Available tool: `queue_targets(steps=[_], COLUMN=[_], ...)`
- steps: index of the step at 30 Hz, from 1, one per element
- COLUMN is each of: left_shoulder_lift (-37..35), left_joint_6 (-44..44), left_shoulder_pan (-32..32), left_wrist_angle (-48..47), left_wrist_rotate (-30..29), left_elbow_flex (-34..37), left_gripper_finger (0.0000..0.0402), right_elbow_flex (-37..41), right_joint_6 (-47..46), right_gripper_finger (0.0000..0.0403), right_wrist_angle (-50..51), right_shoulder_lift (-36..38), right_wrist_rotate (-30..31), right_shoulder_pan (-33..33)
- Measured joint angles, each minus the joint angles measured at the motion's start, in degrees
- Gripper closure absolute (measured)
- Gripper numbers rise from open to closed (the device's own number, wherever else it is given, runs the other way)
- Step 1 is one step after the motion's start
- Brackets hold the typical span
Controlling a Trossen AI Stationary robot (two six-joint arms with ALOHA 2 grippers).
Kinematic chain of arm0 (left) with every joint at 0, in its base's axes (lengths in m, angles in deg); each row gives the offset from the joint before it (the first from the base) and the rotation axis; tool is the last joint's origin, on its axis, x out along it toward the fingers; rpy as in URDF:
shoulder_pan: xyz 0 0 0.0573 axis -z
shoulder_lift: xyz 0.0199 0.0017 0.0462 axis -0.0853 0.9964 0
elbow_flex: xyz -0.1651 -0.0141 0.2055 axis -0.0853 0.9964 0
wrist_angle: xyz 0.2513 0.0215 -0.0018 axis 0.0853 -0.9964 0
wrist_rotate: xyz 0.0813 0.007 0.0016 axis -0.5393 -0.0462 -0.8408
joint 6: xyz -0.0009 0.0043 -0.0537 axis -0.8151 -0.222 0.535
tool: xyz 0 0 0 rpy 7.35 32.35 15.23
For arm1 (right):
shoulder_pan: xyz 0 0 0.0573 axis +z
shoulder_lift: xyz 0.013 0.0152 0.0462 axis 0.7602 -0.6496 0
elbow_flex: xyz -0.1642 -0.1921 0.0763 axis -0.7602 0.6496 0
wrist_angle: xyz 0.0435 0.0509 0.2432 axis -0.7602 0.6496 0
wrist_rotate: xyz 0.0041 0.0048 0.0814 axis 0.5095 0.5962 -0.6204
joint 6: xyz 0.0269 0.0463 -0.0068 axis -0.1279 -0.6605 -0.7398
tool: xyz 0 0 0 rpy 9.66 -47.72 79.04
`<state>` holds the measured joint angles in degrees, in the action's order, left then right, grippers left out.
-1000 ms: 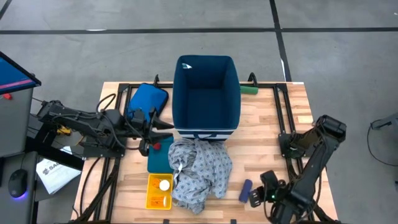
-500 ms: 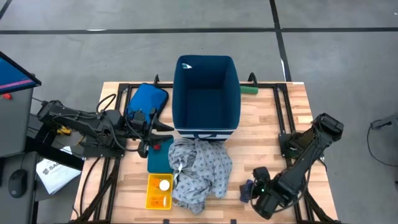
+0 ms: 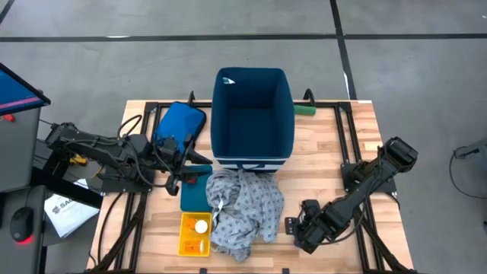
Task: Pick & place medical supplies in basket/bin
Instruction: Put the blue bandage into the blue bin
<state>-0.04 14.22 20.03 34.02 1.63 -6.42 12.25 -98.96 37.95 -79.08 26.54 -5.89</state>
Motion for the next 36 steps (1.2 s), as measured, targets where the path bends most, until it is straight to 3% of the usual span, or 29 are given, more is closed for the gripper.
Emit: queue_targets(steps=[13, 21, 26, 36], left_shoulder_lift=[-0.02, 0.0, 0.0, -0.01], left_joint_6=[-0.12, 0.01, 0.23, 1.5], left_shoulder_pan=[0.0, 0.0, -0.09, -0.11], left_wrist_angle=[0.1, 0.59, 1.67, 1.85], left_wrist_rotate=[1.51, 1.49, 1.46, 1.2], left_elbow_flex=[0.0, 0.0, 0.0, 0.0], left_gripper_finger=[0.0261, 0.0261, 0.0261, 0.0261], right_elbow_flex=[0.2, 0.48, 4.85, 8.01], right_joint_6=[-0.09, -0.24, -0.63, -0.63], right_gripper_finger=[0.0168, 0.0168, 0.0168, 0.0169], right_wrist_angle=[-6.06, 0.44, -8.27, -13.09], right_shoulder_lift=[-6.58, -6.58, -6.54, -6.38], right_wrist_rotate=[-4.6, -5.45, -4.71, -3.64], right_shoulder_pan=[0.51, 0.5, 0.41, -0.19])
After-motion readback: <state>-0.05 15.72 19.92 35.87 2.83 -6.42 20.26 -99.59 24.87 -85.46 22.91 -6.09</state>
